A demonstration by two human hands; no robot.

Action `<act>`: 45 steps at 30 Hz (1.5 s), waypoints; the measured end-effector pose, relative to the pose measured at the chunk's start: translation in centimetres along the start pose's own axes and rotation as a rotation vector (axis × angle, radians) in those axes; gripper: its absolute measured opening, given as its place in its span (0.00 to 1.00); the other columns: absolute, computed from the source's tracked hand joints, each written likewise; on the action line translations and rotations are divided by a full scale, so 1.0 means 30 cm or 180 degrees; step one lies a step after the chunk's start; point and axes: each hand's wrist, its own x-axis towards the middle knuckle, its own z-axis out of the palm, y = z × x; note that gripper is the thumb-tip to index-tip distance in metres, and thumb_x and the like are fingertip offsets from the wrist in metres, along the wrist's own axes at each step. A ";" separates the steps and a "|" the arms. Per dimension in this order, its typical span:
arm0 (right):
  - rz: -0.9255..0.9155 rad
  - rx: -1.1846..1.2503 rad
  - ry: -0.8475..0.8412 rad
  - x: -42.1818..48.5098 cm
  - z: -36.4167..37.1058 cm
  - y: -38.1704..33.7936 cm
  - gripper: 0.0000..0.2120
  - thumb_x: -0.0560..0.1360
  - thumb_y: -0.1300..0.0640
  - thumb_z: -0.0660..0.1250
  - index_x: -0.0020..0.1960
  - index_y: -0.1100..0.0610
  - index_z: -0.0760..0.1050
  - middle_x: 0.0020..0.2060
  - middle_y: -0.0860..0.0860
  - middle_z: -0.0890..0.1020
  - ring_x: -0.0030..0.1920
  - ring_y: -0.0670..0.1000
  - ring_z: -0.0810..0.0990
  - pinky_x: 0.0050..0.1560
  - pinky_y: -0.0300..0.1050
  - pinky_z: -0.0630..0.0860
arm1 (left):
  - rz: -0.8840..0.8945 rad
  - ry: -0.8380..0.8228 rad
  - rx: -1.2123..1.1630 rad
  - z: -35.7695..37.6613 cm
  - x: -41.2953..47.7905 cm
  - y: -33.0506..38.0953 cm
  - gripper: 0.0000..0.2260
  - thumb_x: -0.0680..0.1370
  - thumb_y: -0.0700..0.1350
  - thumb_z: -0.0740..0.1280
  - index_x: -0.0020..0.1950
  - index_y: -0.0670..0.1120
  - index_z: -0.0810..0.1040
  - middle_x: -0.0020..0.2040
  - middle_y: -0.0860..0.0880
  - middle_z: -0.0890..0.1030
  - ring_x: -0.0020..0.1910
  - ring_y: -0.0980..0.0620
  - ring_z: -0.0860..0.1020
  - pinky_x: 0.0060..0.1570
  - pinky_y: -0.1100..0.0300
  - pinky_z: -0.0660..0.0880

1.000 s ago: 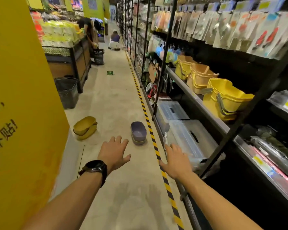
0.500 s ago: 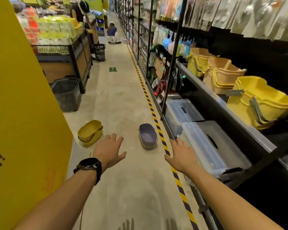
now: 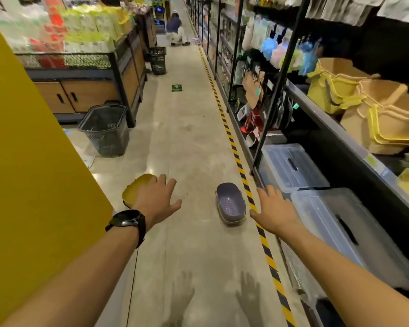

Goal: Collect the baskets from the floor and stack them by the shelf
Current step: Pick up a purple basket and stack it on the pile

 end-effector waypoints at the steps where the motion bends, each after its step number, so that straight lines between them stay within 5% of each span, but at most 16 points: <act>1: 0.0001 -0.0011 -0.0007 0.052 -0.003 -0.023 0.34 0.76 0.38 0.63 0.75 0.53 0.59 0.70 0.54 0.66 0.70 0.57 0.67 0.65 0.58 0.70 | 0.0040 0.0024 0.0026 0.002 0.057 -0.025 0.25 0.79 0.64 0.57 0.70 0.50 0.68 0.64 0.48 0.73 0.61 0.46 0.72 0.47 0.54 0.75; 10: 0.0393 0.0086 -0.0090 0.388 -0.017 -0.154 0.36 0.75 0.38 0.64 0.76 0.54 0.59 0.69 0.56 0.67 0.69 0.58 0.67 0.66 0.59 0.69 | 0.0527 -0.0010 0.0081 0.033 0.526 -0.171 0.27 0.79 0.65 0.57 0.72 0.50 0.66 0.63 0.47 0.73 0.60 0.46 0.73 0.43 0.55 0.71; 29: 0.1418 0.0516 -0.0380 0.981 0.048 0.054 0.34 0.76 0.40 0.65 0.75 0.54 0.60 0.70 0.55 0.66 0.70 0.58 0.66 0.68 0.59 0.67 | 0.1516 -0.0161 0.0100 0.106 1.497 0.014 0.29 0.78 0.66 0.58 0.74 0.51 0.66 0.64 0.47 0.74 0.61 0.45 0.74 0.50 0.51 0.76; 45: 0.2619 0.0741 -0.0576 1.304 0.062 -0.121 0.35 0.77 0.40 0.62 0.77 0.55 0.57 0.74 0.56 0.63 0.73 0.59 0.63 0.66 0.56 0.68 | 0.2796 -0.0281 0.0318 0.200 2.158 0.019 0.29 0.78 0.66 0.58 0.74 0.52 0.66 0.66 0.47 0.72 0.62 0.46 0.73 0.48 0.52 0.75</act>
